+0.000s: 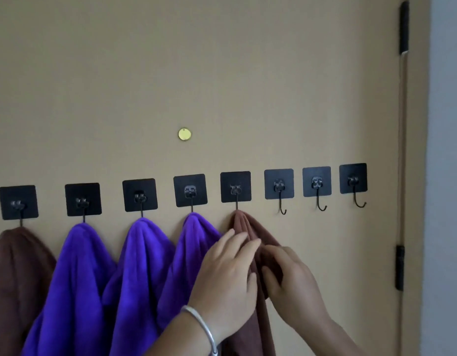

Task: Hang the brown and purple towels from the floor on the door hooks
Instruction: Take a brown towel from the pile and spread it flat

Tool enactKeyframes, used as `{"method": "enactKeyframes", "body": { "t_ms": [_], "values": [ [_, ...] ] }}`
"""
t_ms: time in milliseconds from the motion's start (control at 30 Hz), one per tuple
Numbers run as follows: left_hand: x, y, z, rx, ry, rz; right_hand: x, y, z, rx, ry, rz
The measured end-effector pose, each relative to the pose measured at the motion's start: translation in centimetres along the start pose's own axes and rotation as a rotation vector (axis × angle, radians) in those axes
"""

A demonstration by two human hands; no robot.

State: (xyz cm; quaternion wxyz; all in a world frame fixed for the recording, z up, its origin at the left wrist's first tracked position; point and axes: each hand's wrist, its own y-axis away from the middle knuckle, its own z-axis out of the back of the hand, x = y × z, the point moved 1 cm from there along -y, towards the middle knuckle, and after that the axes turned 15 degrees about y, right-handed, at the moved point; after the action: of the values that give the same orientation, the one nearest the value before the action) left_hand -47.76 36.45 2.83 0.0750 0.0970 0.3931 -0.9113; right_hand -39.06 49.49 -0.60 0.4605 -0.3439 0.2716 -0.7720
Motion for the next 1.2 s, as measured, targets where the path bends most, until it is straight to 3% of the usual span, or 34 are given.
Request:
{"method": "enactKeyframes", "body": {
  "t_ms": [300,467,800,1200],
  "values": [
    [-1.8,-3.6,-3.0,0.101,-0.008,-0.142,-1.0,3.7,7.0,-0.146,0.514,-0.237],
    [-5.4,-1.8,-2.6,0.115,0.219,-0.297,1.9,8.6,11.8,-0.156,0.728,-0.395],
    [-17.7,6.2,-0.2,0.303,0.714,-0.697,12.9,22.5,22.8,-0.201,1.143,-0.855],
    [-36.9,21.8,9.1,0.496,1.122,-1.199,29.5,40.2,36.4,-0.332,1.507,-1.300]
  ]
}}
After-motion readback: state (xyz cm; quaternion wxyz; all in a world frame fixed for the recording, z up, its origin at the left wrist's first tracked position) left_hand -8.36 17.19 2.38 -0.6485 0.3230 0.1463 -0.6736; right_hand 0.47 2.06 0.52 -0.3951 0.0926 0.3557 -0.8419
